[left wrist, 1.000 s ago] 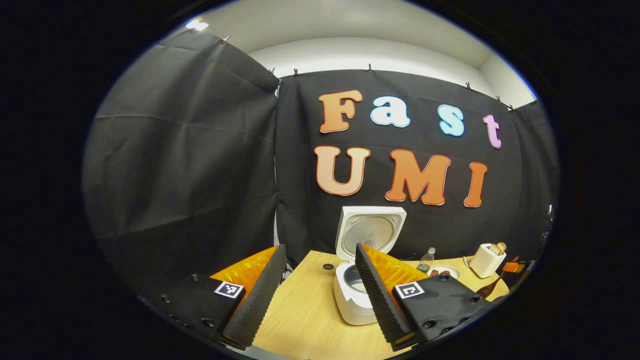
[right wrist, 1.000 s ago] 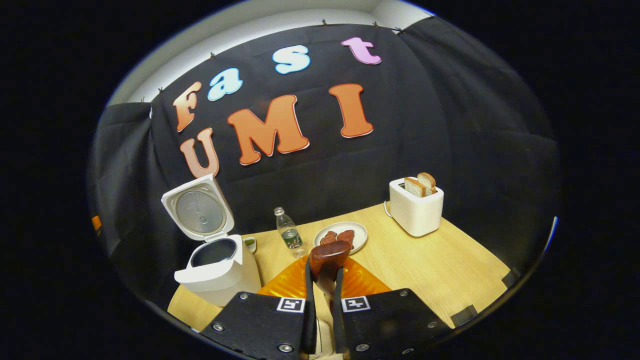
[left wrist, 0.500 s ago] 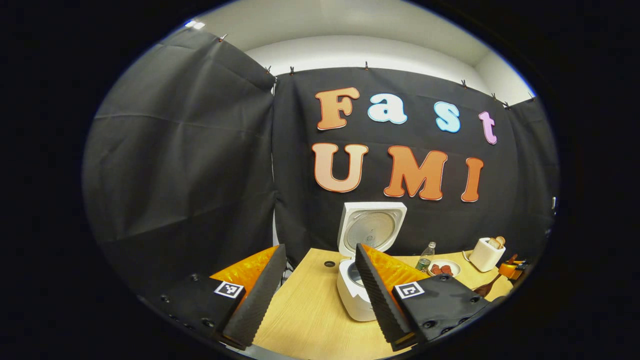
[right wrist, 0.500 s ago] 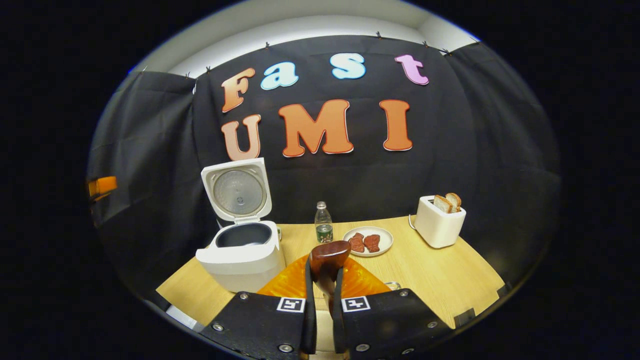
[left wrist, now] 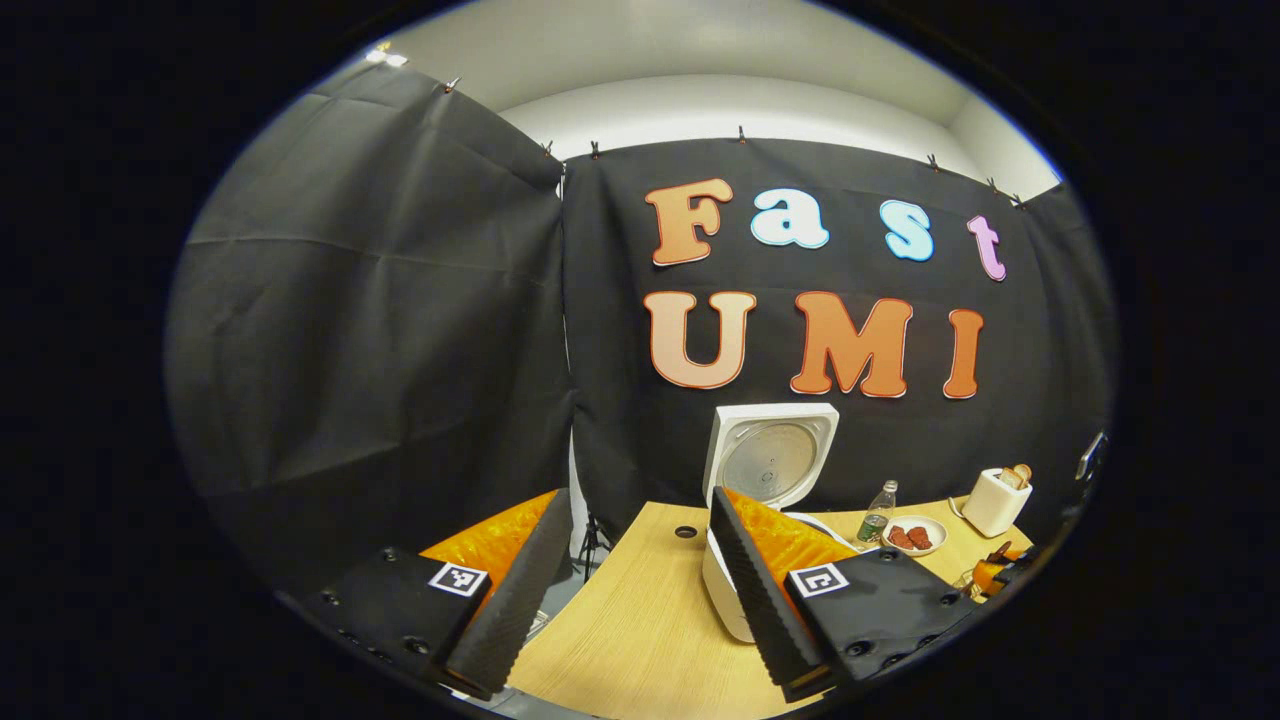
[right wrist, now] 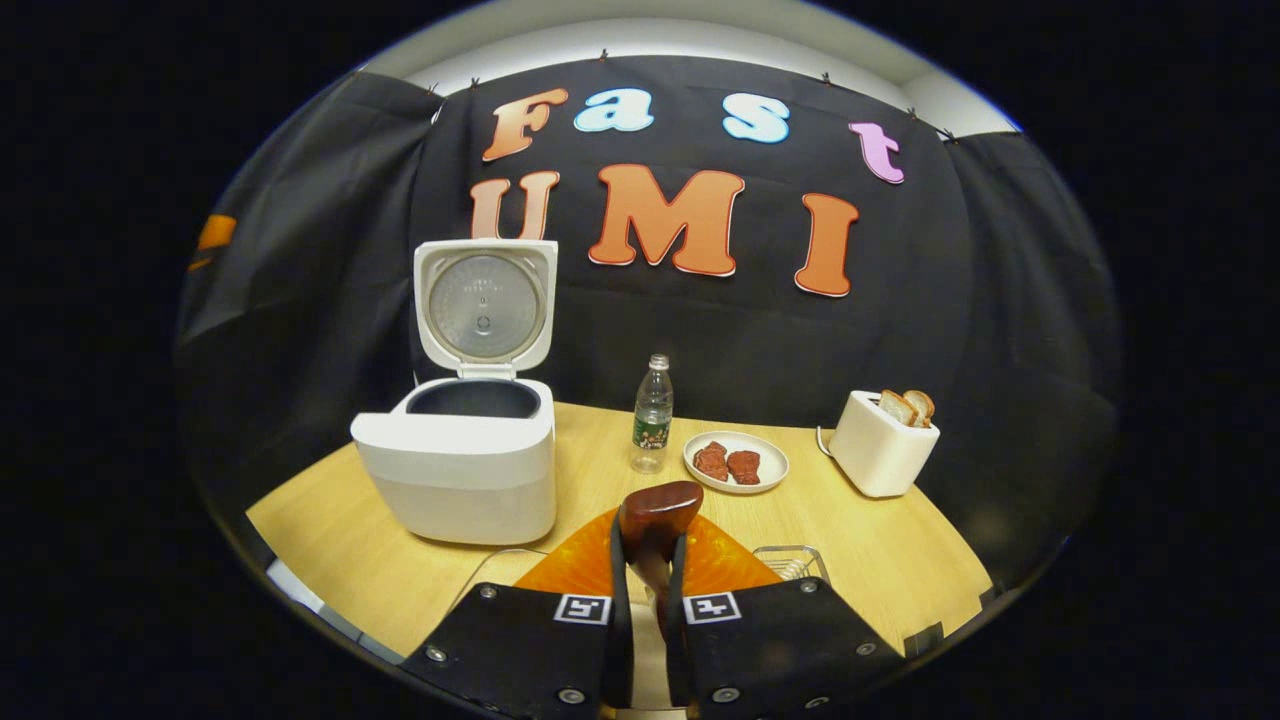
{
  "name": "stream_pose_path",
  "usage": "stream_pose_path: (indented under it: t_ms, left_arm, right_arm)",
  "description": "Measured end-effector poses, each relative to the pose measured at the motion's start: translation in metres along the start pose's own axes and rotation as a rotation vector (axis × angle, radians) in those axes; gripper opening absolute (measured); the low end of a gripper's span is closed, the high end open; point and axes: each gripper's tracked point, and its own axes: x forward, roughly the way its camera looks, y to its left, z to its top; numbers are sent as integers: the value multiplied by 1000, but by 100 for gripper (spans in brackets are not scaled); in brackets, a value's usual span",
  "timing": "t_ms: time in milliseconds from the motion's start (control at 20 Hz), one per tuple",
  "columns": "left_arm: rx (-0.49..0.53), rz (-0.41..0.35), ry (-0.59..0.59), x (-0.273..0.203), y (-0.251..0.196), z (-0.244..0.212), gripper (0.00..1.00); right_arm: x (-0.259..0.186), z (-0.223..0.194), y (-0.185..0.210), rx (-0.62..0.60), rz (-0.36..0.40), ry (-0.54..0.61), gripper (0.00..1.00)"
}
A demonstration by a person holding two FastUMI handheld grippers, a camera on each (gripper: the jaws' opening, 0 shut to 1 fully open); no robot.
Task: Close the left gripper, press the button to open the rice cooker; take a wooden spoon from the chopstick holder with the right hand, scoop a spoonful of rice and pour it into the rice cooker, then put the wooden spoon back into the chopstick holder.
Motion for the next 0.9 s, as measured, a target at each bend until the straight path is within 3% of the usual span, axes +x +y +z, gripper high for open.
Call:
stream_pose_path:
  t_ms: [350,550,750,900]
  left_arm:
    - [49,0,17,4,-1,-6,96]
    - [48,4,32,6,1,-12,94]
    - [51,10,37,4,5,-16,94]
    - [37,9,45,7,4,-21,94]
  right_arm:
    - [23,-23,8,113,-24,3,12]
    - [29,-33,32,294,38,55,12]
    - [31,-36,32,426,56,85,13]
    - [32,-39,25,598,68,104,12]
